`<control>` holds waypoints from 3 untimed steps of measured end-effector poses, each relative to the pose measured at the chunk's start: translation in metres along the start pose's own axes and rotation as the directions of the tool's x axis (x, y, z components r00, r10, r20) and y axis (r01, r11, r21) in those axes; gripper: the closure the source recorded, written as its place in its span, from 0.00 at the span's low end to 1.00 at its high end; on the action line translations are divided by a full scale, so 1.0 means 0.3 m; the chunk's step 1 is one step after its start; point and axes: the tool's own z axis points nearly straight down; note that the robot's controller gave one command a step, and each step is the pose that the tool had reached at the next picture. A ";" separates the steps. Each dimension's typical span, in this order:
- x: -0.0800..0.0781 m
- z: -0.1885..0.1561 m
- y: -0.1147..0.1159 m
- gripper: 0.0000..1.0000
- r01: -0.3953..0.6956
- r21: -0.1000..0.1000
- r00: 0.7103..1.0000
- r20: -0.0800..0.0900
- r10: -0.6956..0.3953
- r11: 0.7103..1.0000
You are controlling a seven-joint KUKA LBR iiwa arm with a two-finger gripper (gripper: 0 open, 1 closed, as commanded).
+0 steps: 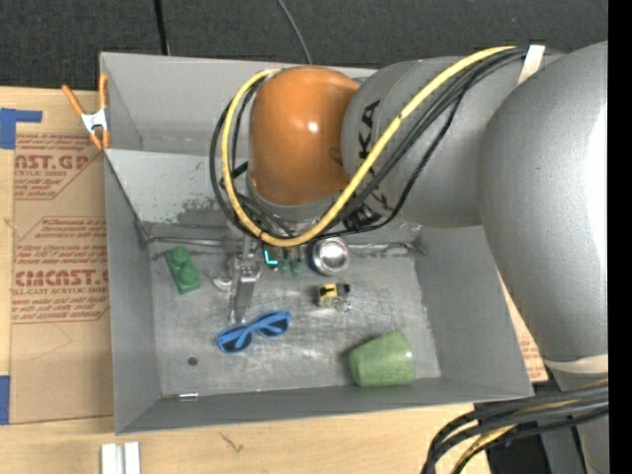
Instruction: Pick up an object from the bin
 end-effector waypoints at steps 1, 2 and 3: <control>-0.060 -0.233 0.045 0.00 0.152 0.000 0.988 0.014 -0.152 0.988; 0.025 0.201 -0.215 0.00 0.517 0.001 0.856 0.001 -0.517 0.856; 0.093 0.330 -0.246 0.00 0.582 0.003 0.813 0.013 -0.582 0.813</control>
Offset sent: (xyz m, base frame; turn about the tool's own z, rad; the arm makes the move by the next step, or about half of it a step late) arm 0.0172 0.0116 0.0675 -0.1501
